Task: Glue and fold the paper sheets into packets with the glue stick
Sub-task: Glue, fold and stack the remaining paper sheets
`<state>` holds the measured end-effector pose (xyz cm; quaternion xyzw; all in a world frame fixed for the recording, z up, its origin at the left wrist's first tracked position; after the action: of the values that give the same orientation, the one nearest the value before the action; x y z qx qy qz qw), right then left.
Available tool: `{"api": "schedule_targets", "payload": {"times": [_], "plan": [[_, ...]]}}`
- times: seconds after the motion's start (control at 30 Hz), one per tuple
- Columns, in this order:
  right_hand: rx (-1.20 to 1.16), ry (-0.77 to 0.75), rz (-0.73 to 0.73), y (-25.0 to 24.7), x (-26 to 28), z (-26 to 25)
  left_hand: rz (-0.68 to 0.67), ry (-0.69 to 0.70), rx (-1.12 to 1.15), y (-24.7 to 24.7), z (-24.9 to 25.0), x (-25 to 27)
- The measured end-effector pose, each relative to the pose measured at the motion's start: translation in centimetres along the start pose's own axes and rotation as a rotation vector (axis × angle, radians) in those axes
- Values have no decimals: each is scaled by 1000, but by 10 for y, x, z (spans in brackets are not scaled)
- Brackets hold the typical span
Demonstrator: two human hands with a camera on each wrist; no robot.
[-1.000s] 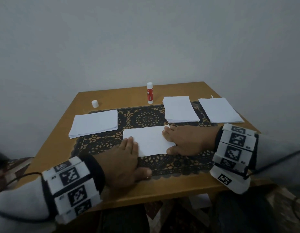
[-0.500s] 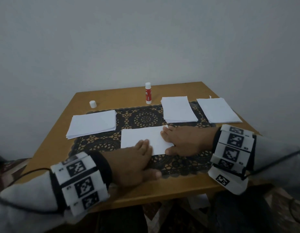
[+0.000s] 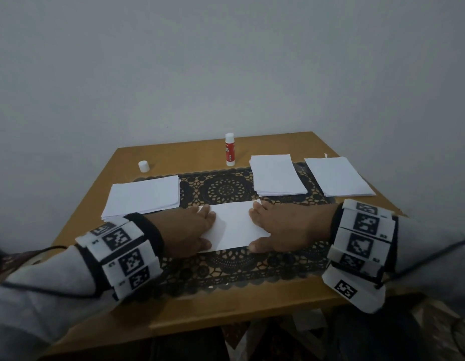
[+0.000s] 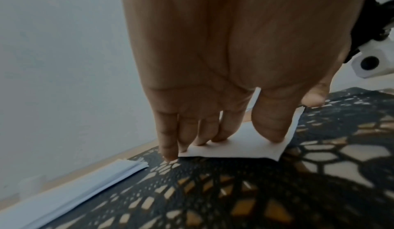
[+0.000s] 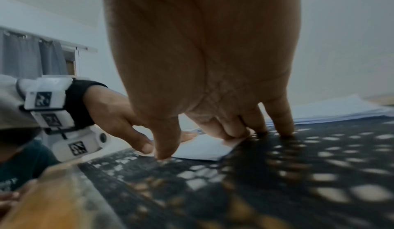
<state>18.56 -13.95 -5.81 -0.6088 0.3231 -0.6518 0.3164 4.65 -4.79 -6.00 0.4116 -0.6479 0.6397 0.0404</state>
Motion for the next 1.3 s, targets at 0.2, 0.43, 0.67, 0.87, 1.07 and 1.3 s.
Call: {"api": "schedule_targets", "payload": {"times": [0.2, 0.43, 0.67, 0.87, 1.07, 1.3], "plan": [[193, 21, -173, -3, 0, -31, 19, 16, -10, -1, 1, 0], [221, 52, -215, -7, 5, -35, 40, 24, 22, 2, 0, 0], [163, 71, -215, -9, 2, -42, 50, 31, 22, 2, 1, 2], [98, -18, -127, 3, 3, -69, 76, 43, 17, 0, 1, 4], [23, -34, -33, -5, -14, -46, 81, 38, 25, 1, 0, 5], [36, -111, -57, -3, -17, -50, 83, 37, 22, 1, 0, 4]]}}
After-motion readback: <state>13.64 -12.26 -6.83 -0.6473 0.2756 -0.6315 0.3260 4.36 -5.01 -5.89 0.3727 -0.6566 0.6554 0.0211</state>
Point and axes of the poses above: each hand's wrist, its own x-axis away from the middle knuckle, its own y-axis out of the palm, z = x × y, the point moved 5 cm from there along -x, towards the middle knuckle, and after that the axes turned 5 degrees about -z, right-handed, at the moved point
